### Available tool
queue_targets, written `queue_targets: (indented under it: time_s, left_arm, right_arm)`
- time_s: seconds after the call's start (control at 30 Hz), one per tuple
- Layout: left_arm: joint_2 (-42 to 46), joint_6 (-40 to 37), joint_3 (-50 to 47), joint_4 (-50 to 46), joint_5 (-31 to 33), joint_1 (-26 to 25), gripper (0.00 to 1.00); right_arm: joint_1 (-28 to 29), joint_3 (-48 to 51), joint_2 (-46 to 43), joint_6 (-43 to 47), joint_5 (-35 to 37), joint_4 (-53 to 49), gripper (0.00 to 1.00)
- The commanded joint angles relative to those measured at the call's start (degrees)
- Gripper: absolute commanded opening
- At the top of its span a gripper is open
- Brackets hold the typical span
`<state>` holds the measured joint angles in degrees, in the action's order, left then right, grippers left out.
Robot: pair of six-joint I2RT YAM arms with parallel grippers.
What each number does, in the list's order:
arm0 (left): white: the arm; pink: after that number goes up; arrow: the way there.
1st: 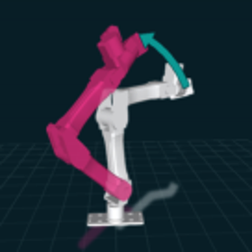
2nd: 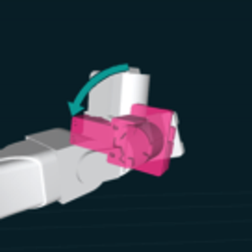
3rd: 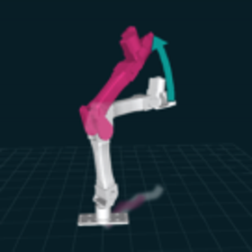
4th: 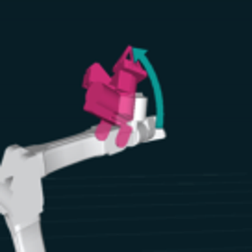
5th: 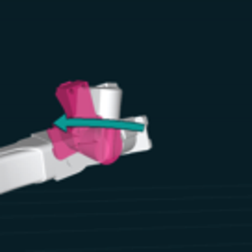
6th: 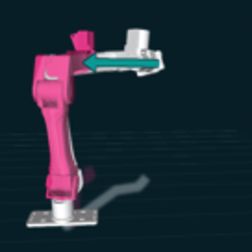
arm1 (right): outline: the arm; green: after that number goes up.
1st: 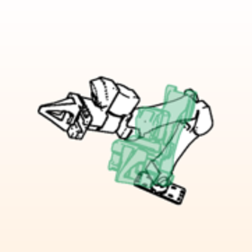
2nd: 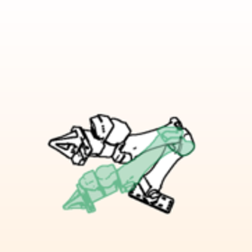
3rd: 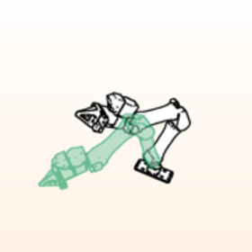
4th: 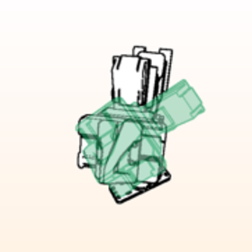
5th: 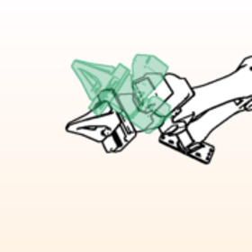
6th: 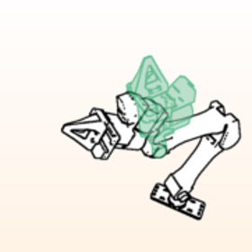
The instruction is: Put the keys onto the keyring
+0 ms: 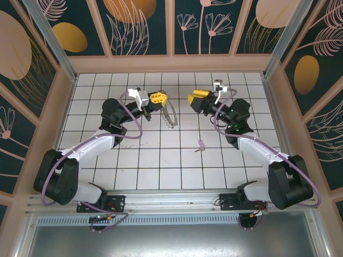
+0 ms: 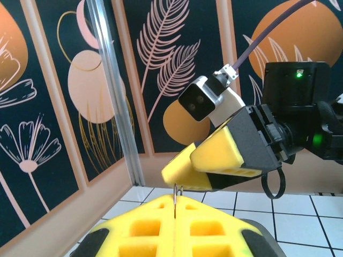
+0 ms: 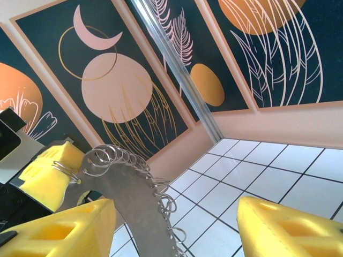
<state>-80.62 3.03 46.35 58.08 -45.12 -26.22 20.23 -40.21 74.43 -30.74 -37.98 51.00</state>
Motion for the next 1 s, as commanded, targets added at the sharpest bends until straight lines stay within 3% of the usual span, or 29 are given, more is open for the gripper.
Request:
queue_targets:
  time_s: [0.0,0.37,0.63,0.97]
  left_arm:
    - [0.9,-0.1,1.1,6.7,-2.7,-0.2,0.00]
    - [1.1,-2.0,1.4,5.3,-0.1,-0.7,0.00]
    - [2.7,-2.9,0.8,1.3,8.1,-0.7,0.00]
    - [6.1,2.9,-4.3,4.3,13.2,-0.7,0.00]
  right_arm:
    - [-0.3,1.3,0.2,1.3,-1.4,1.0,0.61]
    - [-0.4,3.1,-3.6,1.0,9.2,-16.5,0.61]
    - [-0.4,6.6,-8.5,-2.5,21.8,-35.6,0.60]
    - [1.4,13.1,-8.4,-4.6,30.5,-48.8,0.52]
